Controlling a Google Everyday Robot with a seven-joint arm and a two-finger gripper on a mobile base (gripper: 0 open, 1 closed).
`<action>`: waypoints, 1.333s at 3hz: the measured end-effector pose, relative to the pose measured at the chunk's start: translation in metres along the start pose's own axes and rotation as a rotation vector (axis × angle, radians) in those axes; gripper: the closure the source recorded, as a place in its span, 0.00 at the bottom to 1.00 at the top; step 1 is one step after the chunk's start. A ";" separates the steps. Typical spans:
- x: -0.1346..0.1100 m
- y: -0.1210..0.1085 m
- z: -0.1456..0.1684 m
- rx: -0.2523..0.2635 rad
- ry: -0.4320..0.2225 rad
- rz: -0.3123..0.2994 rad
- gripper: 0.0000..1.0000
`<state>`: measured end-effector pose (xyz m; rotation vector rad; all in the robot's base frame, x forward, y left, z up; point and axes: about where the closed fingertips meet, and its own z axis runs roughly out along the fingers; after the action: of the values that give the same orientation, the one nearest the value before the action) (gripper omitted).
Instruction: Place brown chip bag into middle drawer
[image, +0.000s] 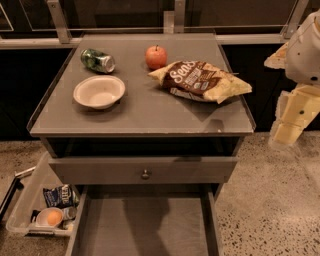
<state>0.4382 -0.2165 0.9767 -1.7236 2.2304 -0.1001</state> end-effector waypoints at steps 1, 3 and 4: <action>0.000 0.000 0.000 0.000 0.000 0.000 0.00; -0.018 -0.024 0.005 0.044 -0.066 -0.028 0.00; -0.032 -0.047 0.017 0.057 -0.154 -0.014 0.00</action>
Offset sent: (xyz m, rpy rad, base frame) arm 0.0166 0.0082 -0.0006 0.0108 -0.0311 0.0278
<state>0.4944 -0.1963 0.9792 -1.6586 2.0856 -0.0321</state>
